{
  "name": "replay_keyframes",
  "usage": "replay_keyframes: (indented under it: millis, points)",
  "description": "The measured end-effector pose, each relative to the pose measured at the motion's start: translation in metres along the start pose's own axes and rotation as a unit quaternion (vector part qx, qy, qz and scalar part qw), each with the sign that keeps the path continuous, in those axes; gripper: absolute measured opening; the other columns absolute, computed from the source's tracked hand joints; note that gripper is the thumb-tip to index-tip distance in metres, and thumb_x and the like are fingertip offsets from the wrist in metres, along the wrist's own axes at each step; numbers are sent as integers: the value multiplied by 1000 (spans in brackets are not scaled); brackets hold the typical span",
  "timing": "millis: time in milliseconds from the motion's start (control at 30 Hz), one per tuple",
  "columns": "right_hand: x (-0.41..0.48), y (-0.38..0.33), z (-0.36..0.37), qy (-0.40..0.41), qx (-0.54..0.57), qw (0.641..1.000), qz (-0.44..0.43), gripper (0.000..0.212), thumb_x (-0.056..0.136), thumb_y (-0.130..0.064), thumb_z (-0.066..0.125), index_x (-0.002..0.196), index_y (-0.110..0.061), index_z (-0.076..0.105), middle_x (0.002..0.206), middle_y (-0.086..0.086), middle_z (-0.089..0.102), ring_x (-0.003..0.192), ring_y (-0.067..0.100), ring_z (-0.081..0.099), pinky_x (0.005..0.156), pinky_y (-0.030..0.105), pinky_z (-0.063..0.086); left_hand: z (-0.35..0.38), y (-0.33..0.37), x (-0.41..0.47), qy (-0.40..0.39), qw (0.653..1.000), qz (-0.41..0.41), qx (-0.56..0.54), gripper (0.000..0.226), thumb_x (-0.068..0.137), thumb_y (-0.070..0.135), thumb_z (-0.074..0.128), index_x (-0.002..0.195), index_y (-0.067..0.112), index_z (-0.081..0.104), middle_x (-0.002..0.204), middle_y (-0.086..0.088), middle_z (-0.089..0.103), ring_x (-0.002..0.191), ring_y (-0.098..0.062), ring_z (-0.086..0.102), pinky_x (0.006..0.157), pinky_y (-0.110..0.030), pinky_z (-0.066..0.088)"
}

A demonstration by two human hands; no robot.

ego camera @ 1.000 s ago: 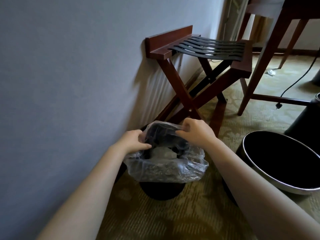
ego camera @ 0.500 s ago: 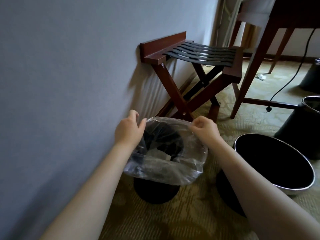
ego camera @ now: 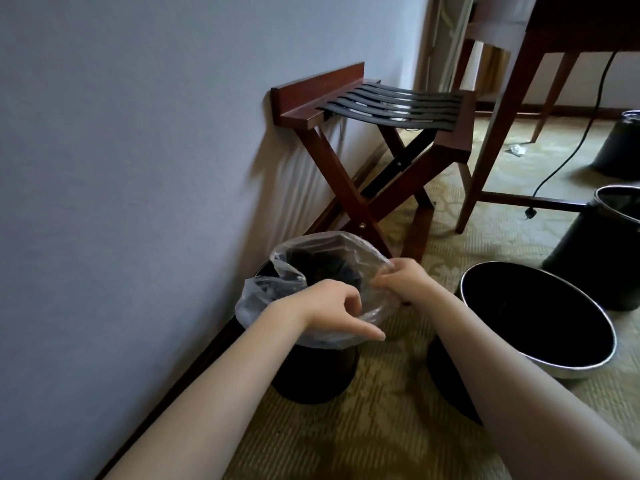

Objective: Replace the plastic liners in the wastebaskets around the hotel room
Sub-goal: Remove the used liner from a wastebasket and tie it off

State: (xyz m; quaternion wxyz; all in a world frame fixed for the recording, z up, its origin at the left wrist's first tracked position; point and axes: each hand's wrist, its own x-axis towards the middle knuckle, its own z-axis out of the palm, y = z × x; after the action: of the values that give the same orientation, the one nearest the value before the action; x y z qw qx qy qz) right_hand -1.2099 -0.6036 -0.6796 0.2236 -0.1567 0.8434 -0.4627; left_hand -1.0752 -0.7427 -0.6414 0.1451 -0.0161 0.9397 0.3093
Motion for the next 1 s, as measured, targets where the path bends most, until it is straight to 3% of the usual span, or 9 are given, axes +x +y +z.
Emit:
replay_keyframes:
  millis: [133,267,400,533,633,733,867,933,1000]
  points:
    - [-7,-32,-5,169,-97,980,-46,4,91,-22,57,93,-19,59,90,2,63,78,19,59,58,30,46,-6,-3,-2,-67,997,-18,42,28,76,46,73,85,29,53,89,9,55,82,-10,55,64,-22,41]
    - [-17,-47,1,157,-152,967,-132,37,94,-31,58,129,-22,48,112,1,57,94,19,56,66,28,43,-15,-24,-3,92,993,-26,74,17,82,15,58,68,22,50,74,1,55,78,-22,57,61,-29,41]
    - [-19,-52,16,104,-189,945,-245,43,94,-51,53,132,-29,55,145,-3,39,135,21,32,103,38,38,-33,-62,-7,269,958,-73,63,9,79,25,66,84,19,60,89,-1,58,94,-25,59,74,-29,44]
    - [-21,-57,23,40,-217,939,-263,43,87,-61,54,115,-31,67,158,-5,24,147,20,11,116,48,20,-38,-93,-15,267,944,-182,71,89,74,48,75,143,13,31,147,-9,30,135,-28,30,108,-40,33]
    - [-19,-52,25,11,-291,906,-306,49,79,-63,64,114,-29,67,158,-2,25,148,20,10,117,49,19,-36,-104,-18,257,925,-269,81,125,70,61,72,151,9,-8,160,-8,-4,147,-26,1,115,-46,19]
    - [-16,-48,29,40,-319,883,-344,38,79,-53,72,100,-22,70,146,3,46,142,22,29,113,44,29,-36,-117,-14,248,932,-263,6,131,66,61,75,151,11,-12,161,-9,-3,148,-25,-2,118,-48,15]
    - [-14,-44,35,105,-300,860,-398,24,81,-41,73,74,-21,63,91,-9,64,108,18,58,94,43,46,-33,-117,-6,257,941,-192,-104,103,73,41,79,151,13,16,140,-4,45,131,-26,39,105,-41,35]
    - [-15,-42,37,124,-299,859,-397,28,85,-39,71,69,-24,54,83,-8,62,104,20,59,89,39,45,-31,-110,-4,240,952,-161,-100,48,77,32,76,116,13,55,96,-1,59,93,-20,55,80,-34,44]
    - [-15,-41,37,135,-313,858,-385,29,87,-39,68,68,-25,52,82,-5,64,104,22,57,88,40,45,-31,-100,-4,222,964,-135,-57,24,80,25,72,70,18,53,66,3,47,65,-14,47,60,-29,35]
